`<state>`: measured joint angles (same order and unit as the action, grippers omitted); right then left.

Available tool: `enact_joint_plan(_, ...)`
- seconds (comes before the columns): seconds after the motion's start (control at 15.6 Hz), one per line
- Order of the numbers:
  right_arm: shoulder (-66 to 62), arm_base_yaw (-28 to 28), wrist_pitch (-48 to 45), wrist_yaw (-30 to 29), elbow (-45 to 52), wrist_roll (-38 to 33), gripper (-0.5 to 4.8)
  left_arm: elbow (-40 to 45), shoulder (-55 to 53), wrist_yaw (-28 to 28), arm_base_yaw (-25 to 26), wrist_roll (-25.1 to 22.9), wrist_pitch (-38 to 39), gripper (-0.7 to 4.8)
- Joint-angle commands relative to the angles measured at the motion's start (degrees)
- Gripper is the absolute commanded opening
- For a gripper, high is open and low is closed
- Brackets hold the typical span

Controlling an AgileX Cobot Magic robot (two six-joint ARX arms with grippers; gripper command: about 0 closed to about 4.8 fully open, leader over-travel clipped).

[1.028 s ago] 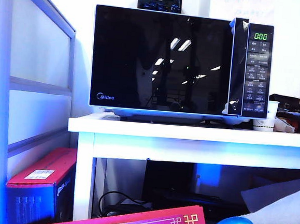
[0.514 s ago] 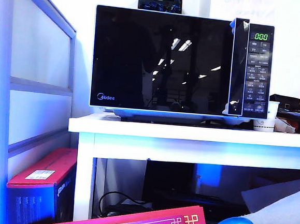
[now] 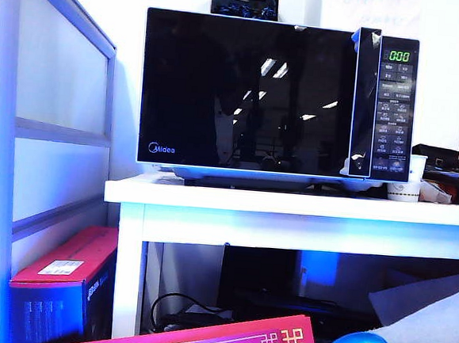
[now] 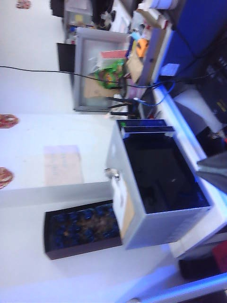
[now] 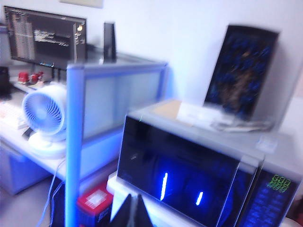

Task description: Open the microwave door, place the orange inside the microwave, then close the microwave door.

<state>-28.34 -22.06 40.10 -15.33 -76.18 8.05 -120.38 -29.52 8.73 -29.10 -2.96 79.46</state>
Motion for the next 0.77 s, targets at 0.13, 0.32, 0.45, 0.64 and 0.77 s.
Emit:
enact_joint_plan(0.13, 14.9, 0.0, -22.3, 2.0, 33.3, -0.9, -0.01, -0.3, 0.0, 0.3, 0.0, 0.0, 2.0, -0.05)
enact_joint_plan(0.32, 19.7, 0.0, -23.8, 4.5, 48.3, -6.9, -0.01, -0.3, 0.0, 0.3, 0.0, 0.2, 2.3, -0.05)
enact_joint_plan(0.45, 20.1, 0.0, -25.7, 6.9, 54.7, -10.0, -0.01, -0.3, 0.0, 0.3, 0.0, 0.2, 2.3, -0.05)
enact_joint_plan(0.64, 20.1, -0.1, -29.5, 13.9, 62.6, -11.5, -0.01, -0.3, 0.0, 0.3, 0.0, 0.2, 2.4, -0.05)
enact_joint_plan(0.77, 20.2, -0.1, -29.7, 15.9, 66.3, -11.5, -0.01, -0.1, 0.0, 0.3, 0.0, 0.2, 2.4, -0.05)
